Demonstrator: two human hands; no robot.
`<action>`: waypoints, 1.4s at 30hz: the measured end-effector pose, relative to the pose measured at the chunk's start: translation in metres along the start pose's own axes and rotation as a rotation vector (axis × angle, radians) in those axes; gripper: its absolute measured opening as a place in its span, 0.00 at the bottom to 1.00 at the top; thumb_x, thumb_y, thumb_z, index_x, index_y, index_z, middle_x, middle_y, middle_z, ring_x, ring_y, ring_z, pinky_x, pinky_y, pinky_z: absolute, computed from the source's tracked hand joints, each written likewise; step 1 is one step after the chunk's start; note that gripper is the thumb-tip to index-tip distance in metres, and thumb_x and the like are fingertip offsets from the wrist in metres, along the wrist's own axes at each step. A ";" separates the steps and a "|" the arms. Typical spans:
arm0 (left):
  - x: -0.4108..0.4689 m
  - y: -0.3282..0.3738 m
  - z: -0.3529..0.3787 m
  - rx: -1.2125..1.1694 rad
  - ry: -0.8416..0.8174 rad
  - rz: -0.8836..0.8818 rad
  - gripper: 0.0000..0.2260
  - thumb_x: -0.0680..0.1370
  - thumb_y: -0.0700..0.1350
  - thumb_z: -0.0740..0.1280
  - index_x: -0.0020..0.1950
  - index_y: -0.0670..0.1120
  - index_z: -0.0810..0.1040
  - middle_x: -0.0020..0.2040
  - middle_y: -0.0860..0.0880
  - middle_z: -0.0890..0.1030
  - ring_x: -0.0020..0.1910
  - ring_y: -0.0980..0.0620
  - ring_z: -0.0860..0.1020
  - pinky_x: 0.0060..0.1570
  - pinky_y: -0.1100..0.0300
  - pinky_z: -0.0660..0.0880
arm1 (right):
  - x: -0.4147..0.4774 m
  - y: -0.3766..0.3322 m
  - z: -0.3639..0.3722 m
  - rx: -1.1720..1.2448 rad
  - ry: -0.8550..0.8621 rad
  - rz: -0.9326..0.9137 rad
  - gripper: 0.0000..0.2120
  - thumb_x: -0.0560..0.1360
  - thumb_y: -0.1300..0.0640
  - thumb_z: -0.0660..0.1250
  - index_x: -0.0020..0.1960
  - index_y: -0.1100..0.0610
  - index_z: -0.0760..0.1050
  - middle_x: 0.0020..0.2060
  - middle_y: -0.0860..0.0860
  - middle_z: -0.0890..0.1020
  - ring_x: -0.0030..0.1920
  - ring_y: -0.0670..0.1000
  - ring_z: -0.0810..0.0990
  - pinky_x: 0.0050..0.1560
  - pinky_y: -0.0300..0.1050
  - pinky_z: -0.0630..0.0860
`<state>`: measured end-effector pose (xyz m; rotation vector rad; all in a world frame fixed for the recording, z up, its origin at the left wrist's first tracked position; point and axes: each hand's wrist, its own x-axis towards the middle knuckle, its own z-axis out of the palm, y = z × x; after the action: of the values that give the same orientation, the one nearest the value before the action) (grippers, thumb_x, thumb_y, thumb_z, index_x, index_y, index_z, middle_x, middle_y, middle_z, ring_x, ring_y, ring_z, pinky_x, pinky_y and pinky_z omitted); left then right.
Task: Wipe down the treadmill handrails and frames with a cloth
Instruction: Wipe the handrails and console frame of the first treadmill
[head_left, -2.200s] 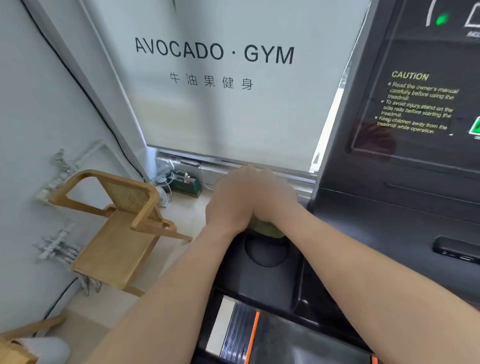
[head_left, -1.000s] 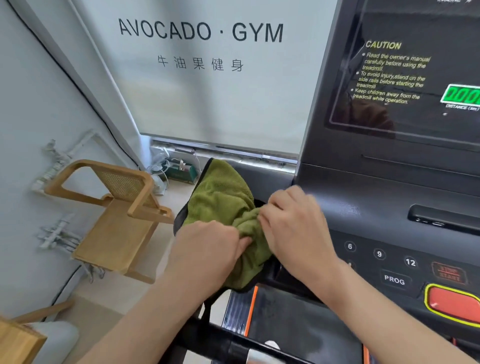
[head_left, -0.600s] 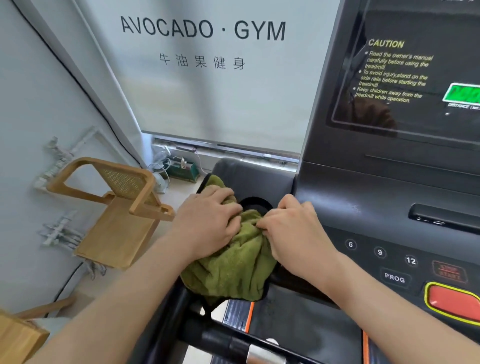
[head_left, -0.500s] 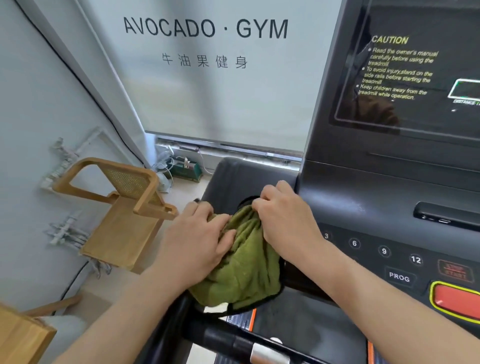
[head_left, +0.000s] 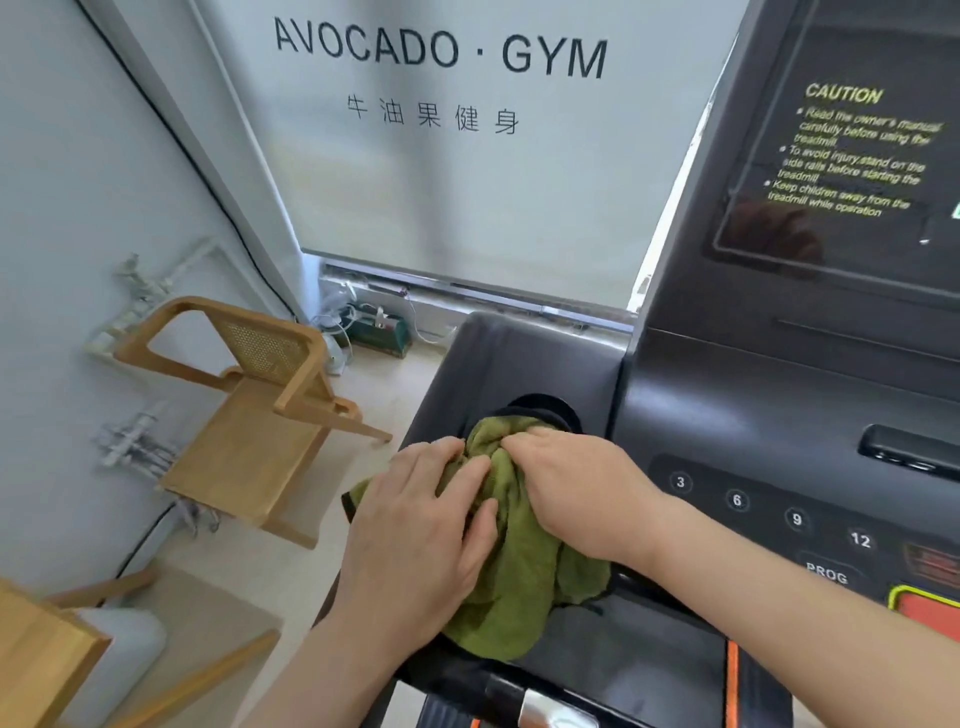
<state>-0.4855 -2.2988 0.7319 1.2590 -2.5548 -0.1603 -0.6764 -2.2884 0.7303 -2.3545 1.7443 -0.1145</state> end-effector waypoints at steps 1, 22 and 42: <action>0.001 0.001 0.001 -0.009 -0.009 -0.001 0.18 0.79 0.53 0.60 0.63 0.48 0.79 0.62 0.48 0.77 0.60 0.46 0.75 0.59 0.49 0.74 | 0.003 0.003 -0.001 -0.049 -0.003 -0.033 0.11 0.75 0.57 0.52 0.49 0.53 0.73 0.47 0.47 0.79 0.50 0.51 0.78 0.40 0.47 0.76; 0.004 0.029 0.014 0.042 0.027 -0.065 0.23 0.79 0.57 0.57 0.68 0.47 0.76 0.68 0.43 0.73 0.68 0.41 0.70 0.67 0.41 0.68 | 0.012 -0.003 -0.032 -0.331 -0.103 0.181 0.15 0.79 0.53 0.52 0.34 0.52 0.65 0.33 0.46 0.68 0.45 0.52 0.61 0.42 0.50 0.59; 0.028 0.035 0.047 -0.046 0.105 -0.098 0.20 0.78 0.51 0.58 0.64 0.44 0.79 0.64 0.37 0.73 0.60 0.37 0.72 0.60 0.39 0.72 | -0.023 0.017 -0.026 0.058 0.030 0.267 0.13 0.75 0.56 0.55 0.33 0.51 0.58 0.33 0.47 0.72 0.42 0.52 0.65 0.42 0.48 0.68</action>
<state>-0.5427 -2.3006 0.7012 1.3396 -2.3888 -0.1681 -0.7042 -2.2749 0.7536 -2.0672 2.0214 -0.1562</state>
